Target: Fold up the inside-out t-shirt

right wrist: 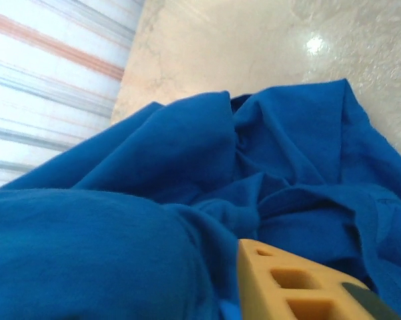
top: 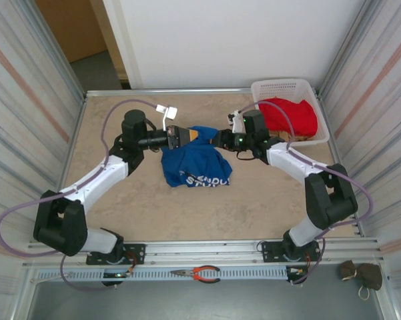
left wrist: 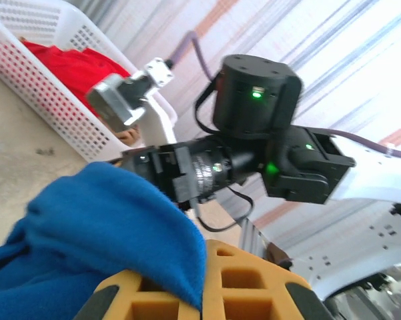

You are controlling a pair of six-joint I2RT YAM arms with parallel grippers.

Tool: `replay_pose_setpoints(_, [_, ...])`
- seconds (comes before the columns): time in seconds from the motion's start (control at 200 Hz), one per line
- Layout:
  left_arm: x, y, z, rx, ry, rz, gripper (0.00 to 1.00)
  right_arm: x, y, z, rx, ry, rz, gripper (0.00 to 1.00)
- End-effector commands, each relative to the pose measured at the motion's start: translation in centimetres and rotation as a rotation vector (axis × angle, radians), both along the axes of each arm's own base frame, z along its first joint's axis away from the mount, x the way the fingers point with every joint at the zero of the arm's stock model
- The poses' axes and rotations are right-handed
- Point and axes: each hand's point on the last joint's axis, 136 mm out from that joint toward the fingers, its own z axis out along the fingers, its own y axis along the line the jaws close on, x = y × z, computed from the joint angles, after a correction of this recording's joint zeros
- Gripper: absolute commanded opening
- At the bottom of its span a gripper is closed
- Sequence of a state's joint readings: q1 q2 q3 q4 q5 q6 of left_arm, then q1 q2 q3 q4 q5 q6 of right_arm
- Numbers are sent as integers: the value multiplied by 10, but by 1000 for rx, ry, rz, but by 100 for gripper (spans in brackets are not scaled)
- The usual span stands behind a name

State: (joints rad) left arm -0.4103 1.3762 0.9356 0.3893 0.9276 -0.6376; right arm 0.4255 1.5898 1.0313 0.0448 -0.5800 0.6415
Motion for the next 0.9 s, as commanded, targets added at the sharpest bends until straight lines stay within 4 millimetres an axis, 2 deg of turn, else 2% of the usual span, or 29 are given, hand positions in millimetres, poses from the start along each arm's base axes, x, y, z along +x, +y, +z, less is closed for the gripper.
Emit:
replay_pose_setpoints(0.0, [-15, 2, 27, -82, -79, -86, 0, 1, -1, 26, 17, -45, -10, 46])
replay_pose_setpoints(0.09, [-8, 4, 23, -89, -57, -68, 0, -14, -15, 33, -17, -60, -38, 48])
replay_pose_setpoints(0.266, [3, 7, 16, -94, -18, -37, 0, -49, -39, 61, -103, -148, -88, 55])
replay_pose_setpoints(0.436, [7, 8, 12, -81, -1, -26, 0, -67, -35, 89, -147, -239, -83, 56])
replay_pose_setpoints(0.521, [7, 9, 12, -80, 1, -22, 0, -69, -22, 100, -165, -276, -55, 55])
replay_pose_setpoints(0.631, [7, 8, 12, -80, 4, -23, 0, -67, -4, 104, -173, -295, -12, 52])
replay_pose_setpoints(0.731, [8, 9, 13, -80, 5, -20, 0, -60, 7, 98, -197, -290, -1, 53])
replay_pose_setpoints(0.892, [6, 9, 16, -83, 0, -20, 0, -40, 11, 85, -228, -285, -38, 54])
